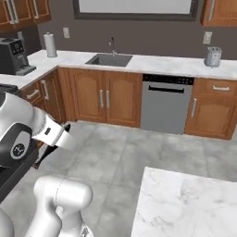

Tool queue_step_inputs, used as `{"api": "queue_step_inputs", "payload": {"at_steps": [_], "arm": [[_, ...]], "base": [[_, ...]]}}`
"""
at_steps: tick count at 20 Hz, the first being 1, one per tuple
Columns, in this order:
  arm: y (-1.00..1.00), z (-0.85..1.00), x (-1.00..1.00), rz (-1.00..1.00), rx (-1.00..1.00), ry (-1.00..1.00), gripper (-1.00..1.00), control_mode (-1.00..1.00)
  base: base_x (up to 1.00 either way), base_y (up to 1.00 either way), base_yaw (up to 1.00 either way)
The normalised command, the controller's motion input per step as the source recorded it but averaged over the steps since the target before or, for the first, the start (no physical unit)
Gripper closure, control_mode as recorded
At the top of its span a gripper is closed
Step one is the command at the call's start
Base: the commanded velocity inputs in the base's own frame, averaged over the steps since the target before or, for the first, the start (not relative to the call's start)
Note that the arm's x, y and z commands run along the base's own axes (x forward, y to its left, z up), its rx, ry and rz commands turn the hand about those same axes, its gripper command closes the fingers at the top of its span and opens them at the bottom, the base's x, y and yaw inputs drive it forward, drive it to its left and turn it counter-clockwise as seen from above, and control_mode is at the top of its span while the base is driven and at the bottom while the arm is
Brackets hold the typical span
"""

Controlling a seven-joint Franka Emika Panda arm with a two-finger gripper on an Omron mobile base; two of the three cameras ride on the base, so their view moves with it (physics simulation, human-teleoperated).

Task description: Take the fish from the fridge and place it on the digital scale on the counter by the fridge. Wait a few seconds for a reading, then move it to the plate on the dining counter.

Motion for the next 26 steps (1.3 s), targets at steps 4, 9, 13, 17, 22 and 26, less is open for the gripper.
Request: {"api": "queue_step_inputs", "payload": {"at_steps": [4, 9, 13, 17, 22, 26], "arm": [[0.0, 0.0, 0.0, 0.0, 0.0, 0.0, 1.0, 1.0], [0.0, 0.0, 0.0, 0.0, 0.0, 0.0, 1.0, 1.0], [0.0, 0.0, 0.0, 0.0, 0.0, 0.0, 1.0, 1.0], [0.0, 0.0, 0.0, 0.0, 0.0, 0.0, 1.0, 1.0], [0.0, 0.0, 0.0, 0.0, 0.0, 0.0, 1.0, 1.0], [0.0, 0.0, 0.0, 0.0, 0.0, 0.0, 1.0, 1.0]], "base": [[0.68, 0.11, 0.63], [0.5, 0.09, 0.89], [0.47, 0.01, 0.94], [0.74, 0.0, 0.87], [0.99, 0.0, 0.73], [1.0, 0.0, 0.62]]}}
